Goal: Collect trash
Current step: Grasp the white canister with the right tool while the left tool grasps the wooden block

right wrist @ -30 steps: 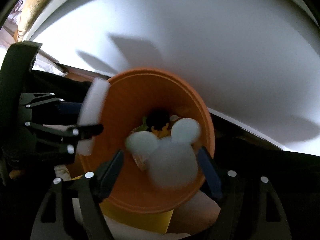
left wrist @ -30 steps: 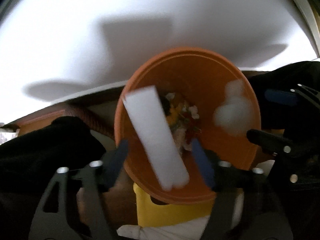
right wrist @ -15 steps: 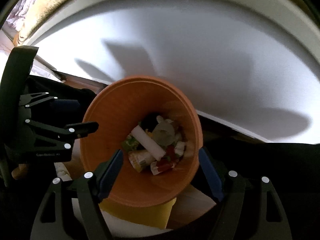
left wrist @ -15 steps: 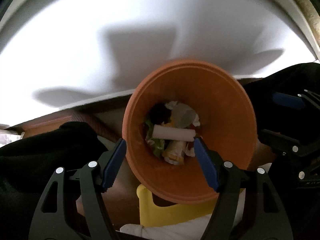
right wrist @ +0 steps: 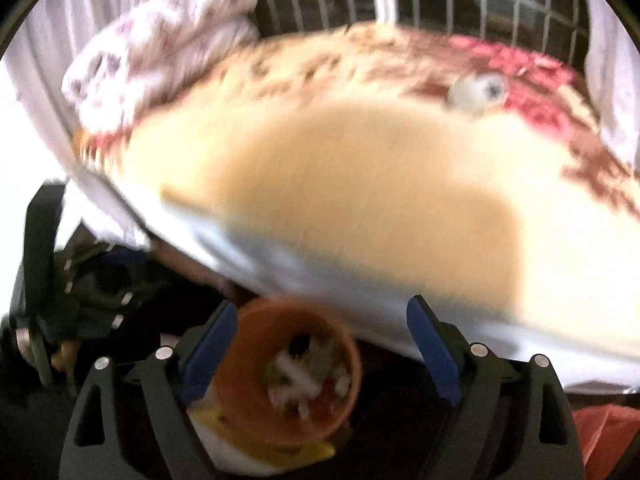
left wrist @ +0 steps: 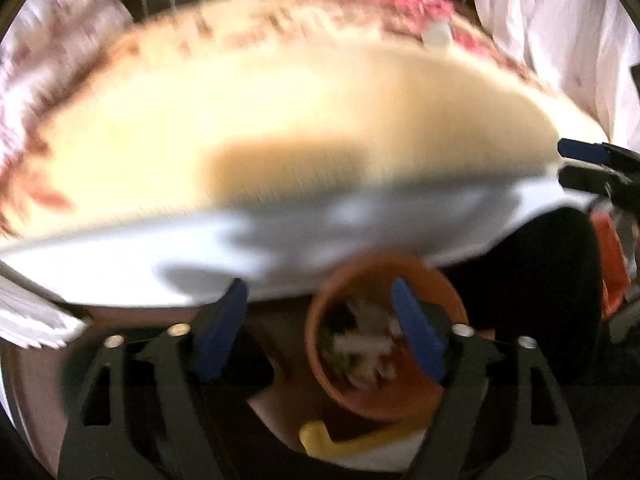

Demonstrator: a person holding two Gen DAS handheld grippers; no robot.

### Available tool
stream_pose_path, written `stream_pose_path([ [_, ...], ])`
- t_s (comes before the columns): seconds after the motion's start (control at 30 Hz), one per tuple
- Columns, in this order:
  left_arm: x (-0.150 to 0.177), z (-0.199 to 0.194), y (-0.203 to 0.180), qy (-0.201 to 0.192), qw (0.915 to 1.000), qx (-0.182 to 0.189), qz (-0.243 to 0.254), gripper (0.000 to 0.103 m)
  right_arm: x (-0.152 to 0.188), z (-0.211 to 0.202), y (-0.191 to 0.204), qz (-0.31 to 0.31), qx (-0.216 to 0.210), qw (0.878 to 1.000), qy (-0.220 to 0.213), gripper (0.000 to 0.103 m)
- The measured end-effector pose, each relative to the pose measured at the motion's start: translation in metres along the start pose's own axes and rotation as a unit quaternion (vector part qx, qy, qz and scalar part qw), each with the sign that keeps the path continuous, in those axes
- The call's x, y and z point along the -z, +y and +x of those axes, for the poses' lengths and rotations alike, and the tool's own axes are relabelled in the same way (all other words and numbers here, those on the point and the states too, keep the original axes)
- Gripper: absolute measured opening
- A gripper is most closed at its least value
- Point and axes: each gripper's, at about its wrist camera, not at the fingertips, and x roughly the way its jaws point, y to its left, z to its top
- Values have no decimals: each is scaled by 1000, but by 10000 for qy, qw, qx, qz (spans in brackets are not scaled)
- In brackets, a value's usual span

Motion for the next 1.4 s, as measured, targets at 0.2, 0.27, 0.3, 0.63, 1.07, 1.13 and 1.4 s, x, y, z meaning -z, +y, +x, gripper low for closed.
stream_pose_path([
  [0.2, -56, -18, 9, -747, 9956, -551, -134, 85, -91, 22, -69, 1193, 210, 9917, -431, 85],
  [0.27, -69, -11, 12, -788, 9952, -544, -182, 85, -114, 38, -90, 1571, 288, 9864, -394, 85],
  [0.3, -75, -7, 14, -799, 9951, -543, -220, 85, -125, 49, -106, 1841, 317, 9816, -382, 85],
  [0.63, -104, 24, 29, -674, 9960, -446, -380, 87, -186, 131, -190, 3514, 126, 9361, 35, 85],
  [1.07, -118, 46, 56, -488, 9951, -400, -766, 87, -191, 149, -149, 2525, 328, 9670, -126, 47],
  [1.13, -121, 48, 60, -476, 9947, -415, -817, 87, -187, 140, -132, 2274, 213, 9732, -269, 47],
  [1.4, -163, 62, 92, -467, 9903, -633, -1142, 87, -171, 101, -71, 1345, -12, 9863, -953, 47],
])
